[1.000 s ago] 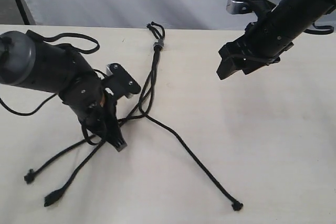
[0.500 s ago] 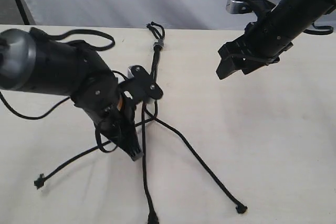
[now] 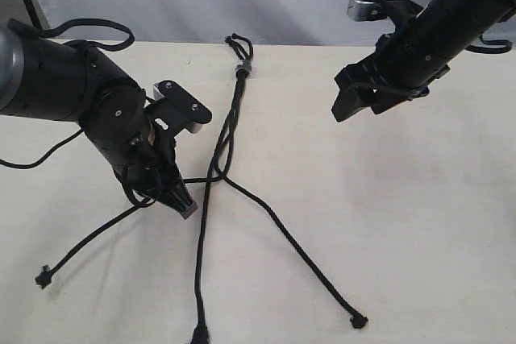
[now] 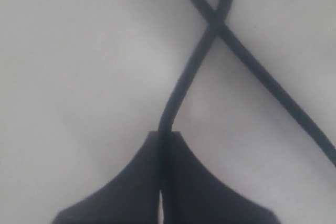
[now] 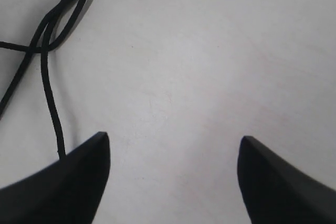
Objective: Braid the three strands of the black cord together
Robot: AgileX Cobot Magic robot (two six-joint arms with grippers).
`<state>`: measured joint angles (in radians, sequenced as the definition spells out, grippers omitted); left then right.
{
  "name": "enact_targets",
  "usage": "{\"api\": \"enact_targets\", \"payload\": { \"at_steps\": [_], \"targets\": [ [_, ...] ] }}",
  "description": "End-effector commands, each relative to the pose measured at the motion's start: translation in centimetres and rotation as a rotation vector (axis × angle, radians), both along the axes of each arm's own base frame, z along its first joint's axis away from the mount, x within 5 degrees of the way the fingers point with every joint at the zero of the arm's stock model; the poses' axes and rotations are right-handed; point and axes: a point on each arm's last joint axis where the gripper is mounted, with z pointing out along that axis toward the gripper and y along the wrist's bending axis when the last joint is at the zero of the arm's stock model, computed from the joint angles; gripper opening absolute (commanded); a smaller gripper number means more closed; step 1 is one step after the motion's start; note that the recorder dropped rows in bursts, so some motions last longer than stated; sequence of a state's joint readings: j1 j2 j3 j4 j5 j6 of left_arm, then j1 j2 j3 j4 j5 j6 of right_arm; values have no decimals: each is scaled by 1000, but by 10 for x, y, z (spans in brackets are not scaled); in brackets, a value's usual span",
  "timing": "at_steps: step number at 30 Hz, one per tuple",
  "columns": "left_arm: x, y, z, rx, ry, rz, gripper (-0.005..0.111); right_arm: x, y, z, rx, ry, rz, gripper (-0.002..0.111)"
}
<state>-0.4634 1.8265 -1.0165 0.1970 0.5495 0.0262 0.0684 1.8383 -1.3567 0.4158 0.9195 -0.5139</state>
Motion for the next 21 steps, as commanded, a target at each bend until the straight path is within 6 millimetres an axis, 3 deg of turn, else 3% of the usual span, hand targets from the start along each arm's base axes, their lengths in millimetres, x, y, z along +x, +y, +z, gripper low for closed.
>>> {"api": "enact_targets", "payload": {
  "at_steps": [1,6,10,14,17,21],
  "targets": [
    [0,1,2,-14,-1,33,16,0,-2,4,5,-10,0,65],
    [2,0,3,-19,-15,27,52,0,3,6,55,-26,23,65],
    [13,9,17,13,-67,67,62,-2,12,10,159,-24,78,65],
    [34,43,51,-31,-200,285,62,-8,32,16,270,-22,180,65],
    [41,73,75,-74,-289,378,58,-15,63,16,270,-26,260,65],
    [41,99,92,-104,-362,440,33,-36,119,13,214,-30,397,65]
  ]
}}
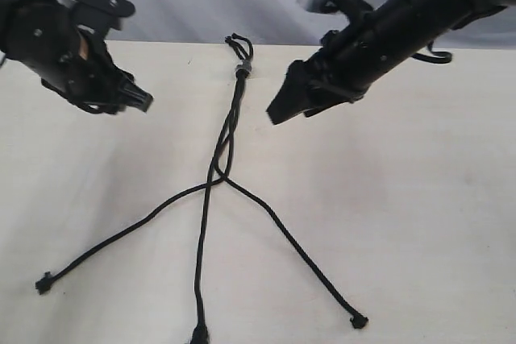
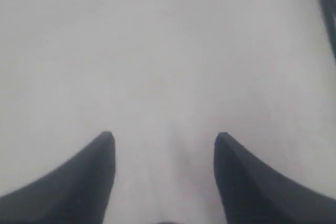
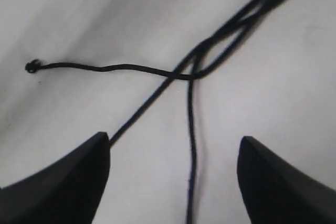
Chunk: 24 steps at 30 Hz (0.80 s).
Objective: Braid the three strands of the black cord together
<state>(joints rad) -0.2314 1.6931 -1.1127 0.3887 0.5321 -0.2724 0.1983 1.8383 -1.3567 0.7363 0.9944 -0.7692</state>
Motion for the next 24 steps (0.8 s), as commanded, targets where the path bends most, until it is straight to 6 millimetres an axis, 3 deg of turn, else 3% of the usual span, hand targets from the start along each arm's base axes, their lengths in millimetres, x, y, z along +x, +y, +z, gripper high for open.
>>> {"api": "enact_targets", "payload": {
  "at_steps": [1,3,8,13,18,24],
  "targets": [
    [0,25,22,-22,-92,64,22,-25,62,0,-61,-42,148,65],
    [-2,32,28,-21,-103,87,-1,-42,90,-7,-153,-55,163,65],
    [-5,34,33,-23,-111,87,1,-89,141,-28,-335,-111,120,65],
    [-4,33,34,-34,-124,83,1,-125,177,-34,-320,-232,219,65],
    [-4,33,33,-37,-120,87,1,-140,181,-43,-367,-155,230,65],
    [-4,31,33,-60,-116,98,1,-136,179,-80,-475,-44,167,65]
  ]
}}
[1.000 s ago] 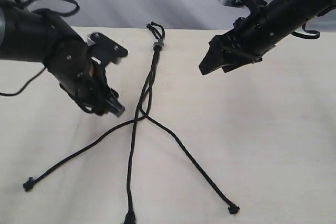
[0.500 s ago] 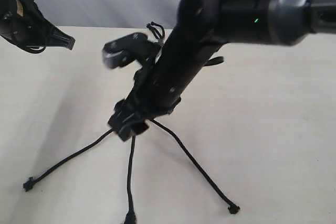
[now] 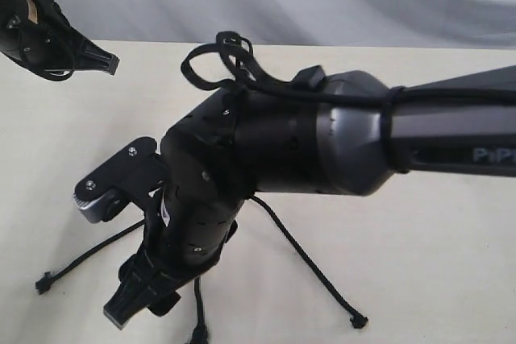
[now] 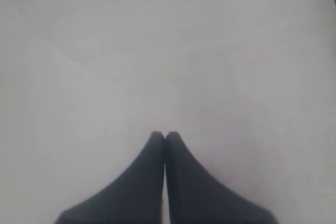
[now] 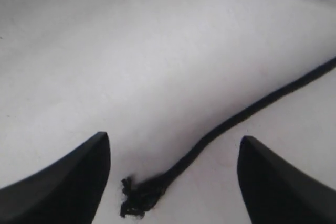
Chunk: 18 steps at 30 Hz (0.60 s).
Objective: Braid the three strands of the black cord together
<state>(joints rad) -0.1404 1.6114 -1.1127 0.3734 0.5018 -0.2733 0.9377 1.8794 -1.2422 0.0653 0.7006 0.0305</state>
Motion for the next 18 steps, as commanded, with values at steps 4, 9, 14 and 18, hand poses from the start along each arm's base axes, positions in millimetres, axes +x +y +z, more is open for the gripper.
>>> {"api": "enact_targets", "payload": {
  "at_steps": [4,9,14,18],
  "targets": [
    [-1,0,3,-18,-12,6,1,4,-2,-51,-148,71,-28,65],
    [-1,0,3,-18,-13,5,1,5,-5,-64,-211,80,-17,34],
    [-1,0,4,-19,-15,5,1,9,-11,-49,-309,31,41,0],
    [-1,0,4,-19,-15,5,1,27,-26,-16,-425,-160,68,0]
  ]
}}
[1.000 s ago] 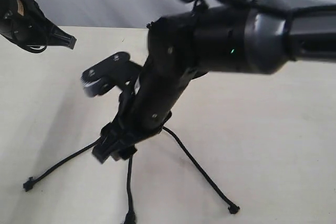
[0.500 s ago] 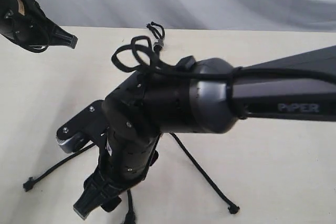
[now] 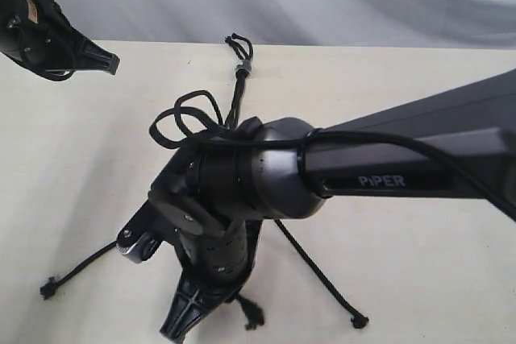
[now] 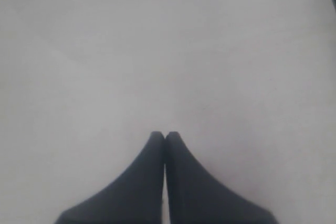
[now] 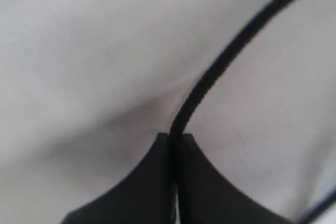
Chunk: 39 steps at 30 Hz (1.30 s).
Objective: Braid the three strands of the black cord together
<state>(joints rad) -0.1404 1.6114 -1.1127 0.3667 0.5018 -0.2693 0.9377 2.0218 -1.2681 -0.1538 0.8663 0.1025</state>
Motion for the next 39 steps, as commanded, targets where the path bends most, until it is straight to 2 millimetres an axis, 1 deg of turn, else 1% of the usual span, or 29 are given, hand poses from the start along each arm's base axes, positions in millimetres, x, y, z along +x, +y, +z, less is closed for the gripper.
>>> {"api": "enact_targets", "payload": {
  "at_steps": [1,3,4,7,10,13,15,17,20,23,24,25,26,27,28,29,30,31,32,33,35,37,39],
  "targets": [
    [-1,0,4,-15,-16,5,1,24,-20,40,-121,-235,55,0],
    [-1,0,4,-15,-16,5,1,36,-31,48,-178,-301,71,0],
    [-1,0,4,-15,-16,5,1,42,-37,49,-193,-314,62,0],
    [-1,0,4,-15,-16,5,1,60,-53,44,-187,-313,9,0],
    [-1,0,4,-15,-16,5,1,78,-69,29,-202,-287,-44,0],
    [-1,0,4,-15,-16,5,1,89,-82,12,-231,-244,-87,0],
    [-1,0,4,-16,-19,4,1,91,-87,2,-247,-217,-107,0],
    [-1,0,4,-17,-21,3,1,92,-88,-8,-253,-188,-122,0],
    [-1,0,4,-17,-23,3,1,89,-86,-16,-243,-145,-147,0],
    [-1,0,4,-17,-23,3,1,78,-78,-20,-193,-50,-162,0],
    [-1,0,4,-17,-23,3,1,64,-65,-22,-138,43,-138,0],
    [0,0,4,-18,-24,2,1,58,-58,-23,-113,75,-117,0],
    [0,0,4,-18,-24,2,1,42,-41,-24,-60,141,-53,0],
    [0,0,4,-18,-24,2,1,34,-33,-22,-38,162,-14,0],
    [0,0,4,-18,-27,1,1,22,-20,-15,-6,157,74,0],
    [0,0,4,-18,-27,1,1,18,-15,-9,10,139,95,0],
    [0,0,4,-18,-27,1,1,14,-10,8,25,73,147,0],
    [0,0,4,-18,-27,1,1,15,-11,19,37,28,163,0],
    [0,0,4,-18,-27,1,1,22,-16,38,46,-64,153,0],
    [0,0,4,-18,-27,1,1,30,-25,52,42,-138,104,0],
    [0,0,4,-19,-28,1,1,47,-49,69,21,-210,-33,0],
    [0,0,4,-19,-28,1,1,62,-72,70,-8,-195,-120,0],
    [0,0,4,-23,-27,3,1,75,-91,62,-22,-173,-186,0]
  ]
}}
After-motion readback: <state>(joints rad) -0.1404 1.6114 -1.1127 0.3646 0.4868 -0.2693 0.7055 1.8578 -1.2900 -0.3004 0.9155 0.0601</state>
